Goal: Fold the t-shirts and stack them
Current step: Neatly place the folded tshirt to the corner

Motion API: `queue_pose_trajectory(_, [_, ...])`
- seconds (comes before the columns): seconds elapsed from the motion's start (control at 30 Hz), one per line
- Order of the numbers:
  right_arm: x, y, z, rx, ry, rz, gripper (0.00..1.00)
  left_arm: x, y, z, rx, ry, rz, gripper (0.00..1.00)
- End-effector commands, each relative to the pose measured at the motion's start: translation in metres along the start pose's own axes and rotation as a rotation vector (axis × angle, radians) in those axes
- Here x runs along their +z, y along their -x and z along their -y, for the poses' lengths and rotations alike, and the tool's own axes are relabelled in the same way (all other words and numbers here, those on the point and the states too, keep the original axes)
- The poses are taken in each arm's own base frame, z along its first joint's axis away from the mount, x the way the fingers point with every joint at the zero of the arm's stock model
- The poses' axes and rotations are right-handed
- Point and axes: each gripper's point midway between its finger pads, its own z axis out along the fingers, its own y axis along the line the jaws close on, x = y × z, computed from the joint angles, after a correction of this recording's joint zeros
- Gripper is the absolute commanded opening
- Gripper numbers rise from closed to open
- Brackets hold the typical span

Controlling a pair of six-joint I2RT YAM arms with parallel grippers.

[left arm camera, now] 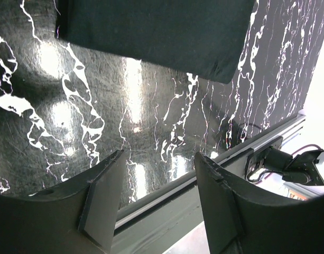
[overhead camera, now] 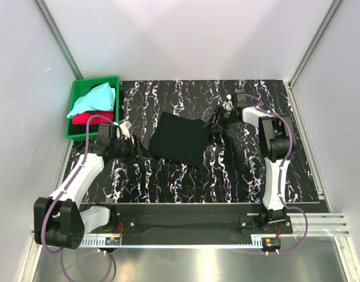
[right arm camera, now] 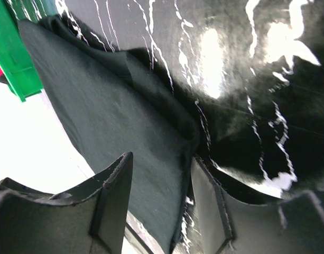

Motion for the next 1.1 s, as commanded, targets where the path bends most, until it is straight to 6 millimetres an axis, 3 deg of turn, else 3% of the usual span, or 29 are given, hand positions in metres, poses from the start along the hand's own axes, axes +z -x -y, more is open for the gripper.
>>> queue_pose_trajectory(0.0, [0.023,-0.010,0.015,0.031,-0.040,-0.005,0.54,-0.004,0.025,0.016,0.048,-0.044,0.066,0.60])
queue_pose_trajectory(0.2, [0.030,-0.006,0.011,0.073,-0.030,0.023,0.43,-0.004,0.025,0.018,0.056,-0.052,0.063,0.60])
queue_pose_trajectory(0.23, [0.031,-0.005,0.012,0.084,-0.032,0.026,0.38,-0.004,0.025,0.018,0.056,-0.058,0.063,0.60])
queue_pose_trajectory(0.27, [0.031,-0.004,0.012,0.083,-0.034,0.033,0.26,-0.004,0.026,0.019,0.059,-0.060,0.064,0.60])
queue_pose_trajectory(0.33, [0.029,-0.002,0.013,0.077,-0.045,0.046,0.14,-0.005,0.025,0.020,0.063,-0.067,0.068,0.60])
queue_pose_trajectory(0.47, [0.016,0.001,0.015,0.051,-0.096,0.091,0.06,-0.006,0.023,0.021,0.072,-0.081,0.076,0.60])
queue_pose_trajectory(0.5, [0.013,-0.002,0.018,0.046,-0.121,0.093,0.00,-0.007,0.023,0.023,0.078,-0.092,0.083,0.60])
queue_pose_trajectory(0.53, [0.009,0.000,0.027,0.032,-0.174,0.113,0.00,-0.006,0.021,0.022,0.075,-0.096,0.078,0.60])
queue_pose_trajectory(0.67, [-0.018,-0.007,0.038,-0.039,-0.297,0.129,0.00,-0.008,0.017,0.026,0.089,-0.126,0.099,0.60])
queue_pose_trajectory(0.87, [-0.071,-0.020,0.076,-0.089,-0.531,0.120,0.00,-0.006,0.014,0.031,0.090,-0.189,0.112,0.60])
queue_pose_trajectory(0.97, [-0.095,-0.015,0.092,-0.074,-0.600,0.109,0.00,-0.005,0.012,0.032,0.093,-0.208,0.118,0.60])
queue_pose_trajectory(1.07, [-0.126,0.009,0.105,-0.080,-0.680,0.157,0.00,-0.003,0.011,0.031,0.090,-0.216,0.122,0.60])
